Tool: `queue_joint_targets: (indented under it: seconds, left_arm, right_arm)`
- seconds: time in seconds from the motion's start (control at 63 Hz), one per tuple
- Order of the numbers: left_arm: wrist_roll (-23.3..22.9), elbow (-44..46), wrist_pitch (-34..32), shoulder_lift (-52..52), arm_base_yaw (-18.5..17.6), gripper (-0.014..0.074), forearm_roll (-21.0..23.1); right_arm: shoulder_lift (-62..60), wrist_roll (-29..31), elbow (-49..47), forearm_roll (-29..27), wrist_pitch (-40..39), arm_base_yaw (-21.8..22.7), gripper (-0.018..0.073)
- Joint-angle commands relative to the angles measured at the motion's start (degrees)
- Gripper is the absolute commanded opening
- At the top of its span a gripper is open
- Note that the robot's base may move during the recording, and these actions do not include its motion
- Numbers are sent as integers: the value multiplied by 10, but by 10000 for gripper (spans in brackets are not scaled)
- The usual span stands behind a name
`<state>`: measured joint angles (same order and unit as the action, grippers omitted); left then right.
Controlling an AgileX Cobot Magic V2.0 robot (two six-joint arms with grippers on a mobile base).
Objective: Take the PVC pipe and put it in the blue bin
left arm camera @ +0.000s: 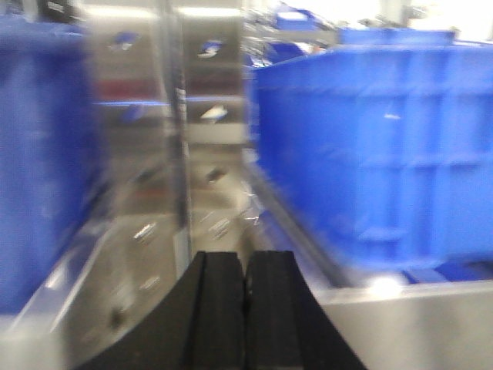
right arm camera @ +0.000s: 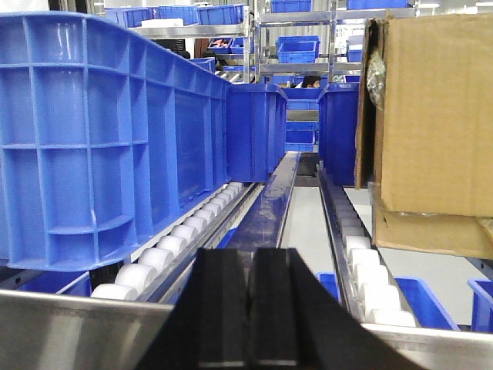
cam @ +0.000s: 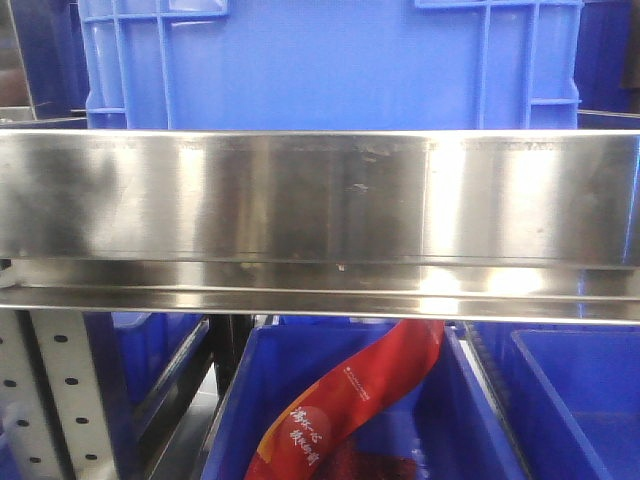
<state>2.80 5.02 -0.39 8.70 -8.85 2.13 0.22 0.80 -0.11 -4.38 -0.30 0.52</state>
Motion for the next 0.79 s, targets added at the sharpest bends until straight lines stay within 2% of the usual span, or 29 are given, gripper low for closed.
queue_joint_targets:
  seconds: [0.0, 0.206, 0.778]
  left_arm:
    - [-4, -41, -10, -61, 29, -111, -2]
    - [-3, -50, 17, -87, 84, -111, -2]
    - [-3, -50, 11, -87, 85, -111, 1]
  right_arm:
    - [-2, 3, 1, -1, -15, 4, -154]
    - [-2, 3, 1, -1, -15, 4, -154]
    - [-2, 3, 1, -1, -15, 4, -154]
